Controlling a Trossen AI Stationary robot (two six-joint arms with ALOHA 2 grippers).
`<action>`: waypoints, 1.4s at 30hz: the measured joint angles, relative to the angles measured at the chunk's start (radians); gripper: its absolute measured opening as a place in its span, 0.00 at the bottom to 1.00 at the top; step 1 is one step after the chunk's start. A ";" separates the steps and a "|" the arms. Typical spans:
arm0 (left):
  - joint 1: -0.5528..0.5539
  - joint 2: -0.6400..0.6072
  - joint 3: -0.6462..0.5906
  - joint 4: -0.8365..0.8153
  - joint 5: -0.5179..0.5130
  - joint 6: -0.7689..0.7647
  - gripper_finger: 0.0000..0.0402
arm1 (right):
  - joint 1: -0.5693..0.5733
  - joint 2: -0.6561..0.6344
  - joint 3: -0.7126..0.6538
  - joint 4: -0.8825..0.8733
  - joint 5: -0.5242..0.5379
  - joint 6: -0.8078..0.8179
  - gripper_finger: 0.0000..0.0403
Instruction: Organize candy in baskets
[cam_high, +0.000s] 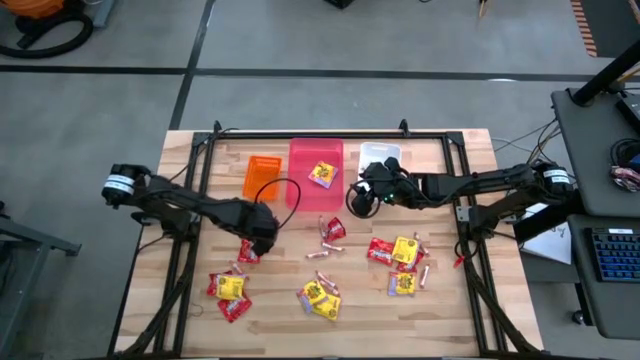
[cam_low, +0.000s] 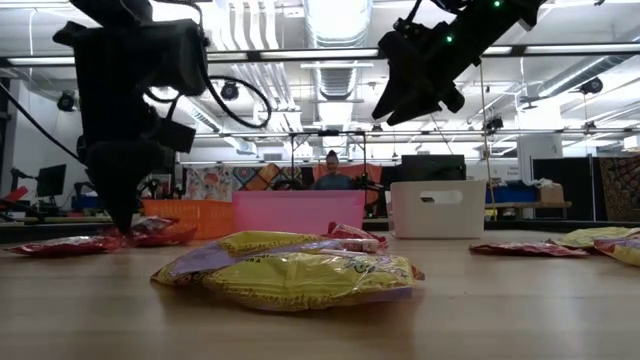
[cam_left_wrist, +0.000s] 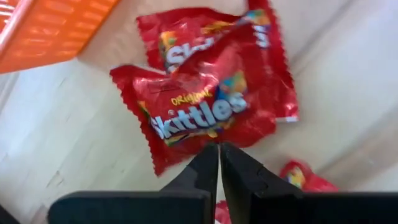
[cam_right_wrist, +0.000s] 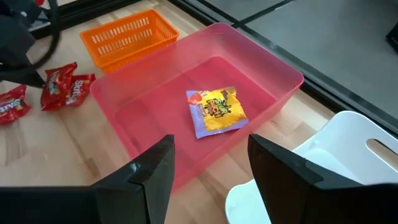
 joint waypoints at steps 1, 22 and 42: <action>-0.006 -0.012 0.000 0.000 0.001 0.006 0.00 | 0.000 0.000 0.000 0.000 0.000 0.000 0.48; -0.044 -0.336 -0.006 0.004 -0.039 0.041 0.09 | 0.000 0.000 0.000 0.000 0.000 -0.004 0.48; -0.104 -0.335 -0.348 0.411 -0.221 0.248 0.38 | 0.000 0.000 -0.001 -0.001 0.000 -0.012 0.48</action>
